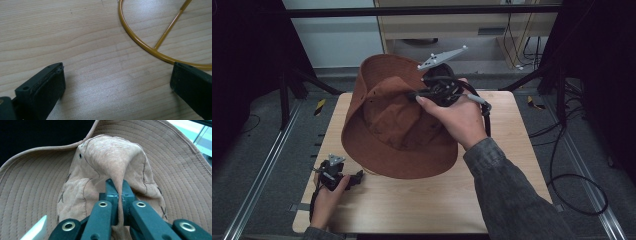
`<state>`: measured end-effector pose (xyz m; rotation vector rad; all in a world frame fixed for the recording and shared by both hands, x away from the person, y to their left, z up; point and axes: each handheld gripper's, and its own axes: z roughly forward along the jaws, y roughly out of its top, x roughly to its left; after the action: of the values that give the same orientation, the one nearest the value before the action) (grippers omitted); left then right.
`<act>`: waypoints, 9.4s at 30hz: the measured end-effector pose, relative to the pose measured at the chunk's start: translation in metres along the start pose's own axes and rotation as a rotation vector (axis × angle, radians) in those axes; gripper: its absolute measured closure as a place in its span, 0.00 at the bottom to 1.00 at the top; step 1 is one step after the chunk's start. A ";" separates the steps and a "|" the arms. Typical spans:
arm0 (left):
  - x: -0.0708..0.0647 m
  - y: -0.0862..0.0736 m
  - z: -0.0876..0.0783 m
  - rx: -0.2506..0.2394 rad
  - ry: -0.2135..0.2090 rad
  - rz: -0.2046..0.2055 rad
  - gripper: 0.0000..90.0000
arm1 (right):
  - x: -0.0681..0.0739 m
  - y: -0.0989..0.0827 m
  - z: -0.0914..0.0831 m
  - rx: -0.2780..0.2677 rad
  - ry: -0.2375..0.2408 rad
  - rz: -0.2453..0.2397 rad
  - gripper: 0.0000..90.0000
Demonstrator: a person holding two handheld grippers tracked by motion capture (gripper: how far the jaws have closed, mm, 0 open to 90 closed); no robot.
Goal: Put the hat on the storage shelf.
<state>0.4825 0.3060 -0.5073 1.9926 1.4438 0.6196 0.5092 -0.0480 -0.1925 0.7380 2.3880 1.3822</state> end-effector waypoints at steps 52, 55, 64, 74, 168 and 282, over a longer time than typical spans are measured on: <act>-0.002 0.001 0.001 -0.012 0.001 -0.014 0.00 | 0.011 0.051 0.089 0.061 0.023 -0.035 0.99; -0.002 0.000 0.001 -0.012 0.001 -0.017 0.00 | 0.012 0.051 0.094 0.064 0.027 -0.032 0.99; -0.002 0.000 0.001 -0.010 0.002 -0.014 0.00 | 0.016 0.054 0.103 0.068 0.039 -0.031 0.99; -0.002 0.000 0.001 -0.009 0.003 -0.013 0.00 | 0.022 0.056 0.113 0.067 0.059 -0.034 0.99; -0.004 0.001 0.001 -0.012 0.008 -0.012 0.00 | 0.025 0.014 0.099 0.099 0.037 -0.015 0.21; 0.004 -0.020 -0.018 -0.012 -0.067 0.056 0.00 | -0.079 -0.351 0.029 0.213 -0.447 0.314 0.08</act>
<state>0.4584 0.3182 -0.5082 2.0314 1.3463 0.5786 0.4876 -0.2154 -0.5119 1.3661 2.1366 0.9344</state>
